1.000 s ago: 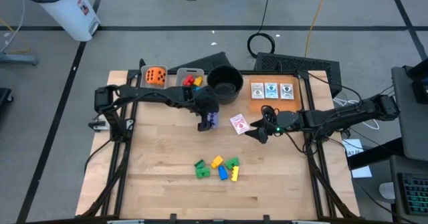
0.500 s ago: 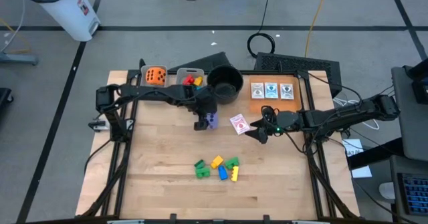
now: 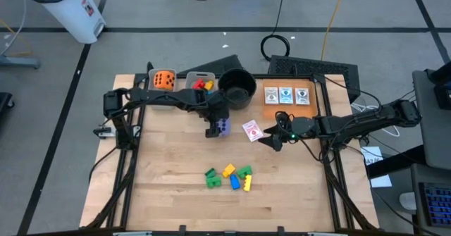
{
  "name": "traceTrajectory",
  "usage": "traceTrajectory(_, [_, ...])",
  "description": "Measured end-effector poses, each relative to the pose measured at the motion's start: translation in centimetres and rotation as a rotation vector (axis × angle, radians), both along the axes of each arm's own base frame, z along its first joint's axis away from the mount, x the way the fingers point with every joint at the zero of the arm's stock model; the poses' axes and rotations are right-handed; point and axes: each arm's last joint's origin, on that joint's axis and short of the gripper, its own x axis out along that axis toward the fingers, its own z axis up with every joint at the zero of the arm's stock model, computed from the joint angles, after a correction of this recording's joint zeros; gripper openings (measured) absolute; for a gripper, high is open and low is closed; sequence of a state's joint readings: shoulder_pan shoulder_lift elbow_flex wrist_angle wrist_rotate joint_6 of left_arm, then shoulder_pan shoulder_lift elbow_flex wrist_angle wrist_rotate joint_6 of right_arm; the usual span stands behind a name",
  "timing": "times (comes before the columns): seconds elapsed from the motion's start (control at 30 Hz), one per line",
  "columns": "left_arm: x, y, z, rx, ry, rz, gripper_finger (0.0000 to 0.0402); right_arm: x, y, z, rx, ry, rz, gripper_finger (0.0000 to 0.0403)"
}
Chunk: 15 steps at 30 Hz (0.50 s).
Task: Pick & Place Toys
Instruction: Put the purple die into the left gray bin
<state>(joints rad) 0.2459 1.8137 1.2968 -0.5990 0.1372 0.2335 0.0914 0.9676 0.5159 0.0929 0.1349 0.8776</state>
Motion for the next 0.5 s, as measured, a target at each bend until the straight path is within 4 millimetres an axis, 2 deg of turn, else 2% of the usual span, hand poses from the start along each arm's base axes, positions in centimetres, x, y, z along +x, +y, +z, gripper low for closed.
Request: traceTrajectory(0.5, [0.3, -1.4, -0.4, -0.040, 0.019, -0.005, 0.0397, 0.0, 0.0, 0.0, 0.000, 0.000, 0.000, 0.0375])
